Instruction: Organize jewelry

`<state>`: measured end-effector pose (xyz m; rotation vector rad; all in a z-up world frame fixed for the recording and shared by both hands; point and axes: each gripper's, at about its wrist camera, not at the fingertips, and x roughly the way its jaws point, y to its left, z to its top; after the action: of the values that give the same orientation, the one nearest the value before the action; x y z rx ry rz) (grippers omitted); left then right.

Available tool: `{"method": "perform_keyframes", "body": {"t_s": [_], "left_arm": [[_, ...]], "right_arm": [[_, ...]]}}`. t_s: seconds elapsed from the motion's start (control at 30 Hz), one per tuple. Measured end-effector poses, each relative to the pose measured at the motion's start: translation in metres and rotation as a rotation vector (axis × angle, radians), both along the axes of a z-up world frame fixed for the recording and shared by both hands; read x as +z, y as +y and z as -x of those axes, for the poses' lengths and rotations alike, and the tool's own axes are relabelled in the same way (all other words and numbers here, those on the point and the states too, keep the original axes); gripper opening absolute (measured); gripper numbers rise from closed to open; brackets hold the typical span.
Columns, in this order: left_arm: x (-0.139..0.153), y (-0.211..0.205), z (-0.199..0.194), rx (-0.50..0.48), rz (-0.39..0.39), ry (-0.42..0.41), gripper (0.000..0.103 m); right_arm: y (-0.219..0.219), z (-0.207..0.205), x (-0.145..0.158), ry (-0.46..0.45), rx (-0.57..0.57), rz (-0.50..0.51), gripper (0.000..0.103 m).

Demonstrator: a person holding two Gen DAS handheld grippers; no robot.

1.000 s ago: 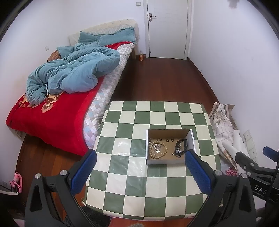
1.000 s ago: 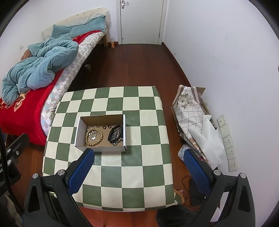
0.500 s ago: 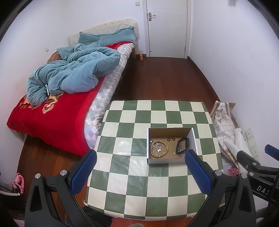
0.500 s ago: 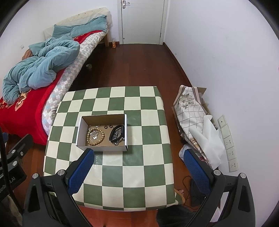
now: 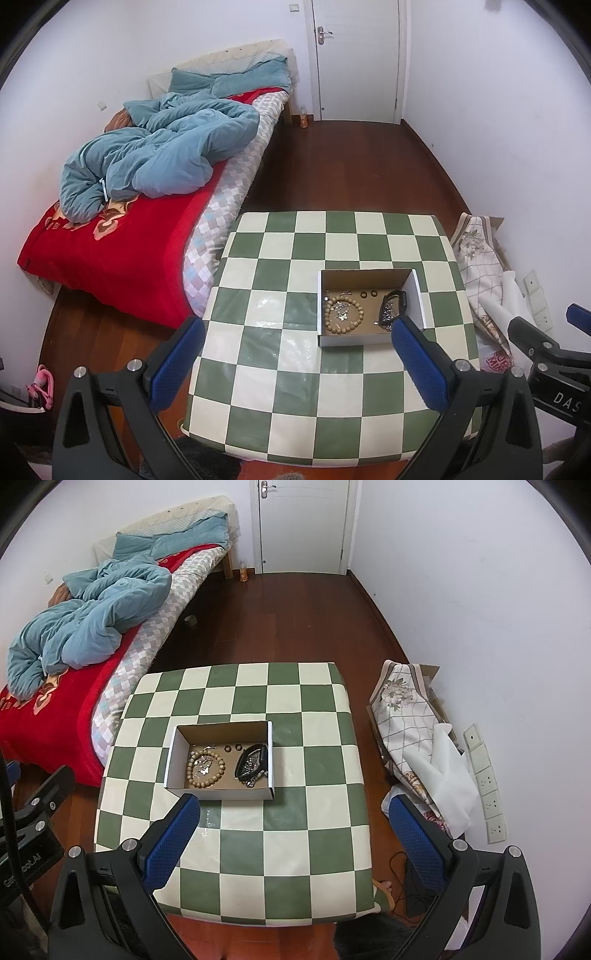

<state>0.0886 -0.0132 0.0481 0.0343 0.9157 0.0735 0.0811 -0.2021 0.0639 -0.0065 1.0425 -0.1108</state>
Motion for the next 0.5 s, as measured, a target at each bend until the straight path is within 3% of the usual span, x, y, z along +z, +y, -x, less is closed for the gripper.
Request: {"method": "perform_keyframes", "body": {"t_s": [0.5], "left_arm": [[0.0053, -0.0040, -0.0001, -0.011, -0.016, -0.019, 0.103]], "right_arm": [[0.0007, 0.0034, 0.0099, -0.028, 0.004, -0.014, 0.103]]}}
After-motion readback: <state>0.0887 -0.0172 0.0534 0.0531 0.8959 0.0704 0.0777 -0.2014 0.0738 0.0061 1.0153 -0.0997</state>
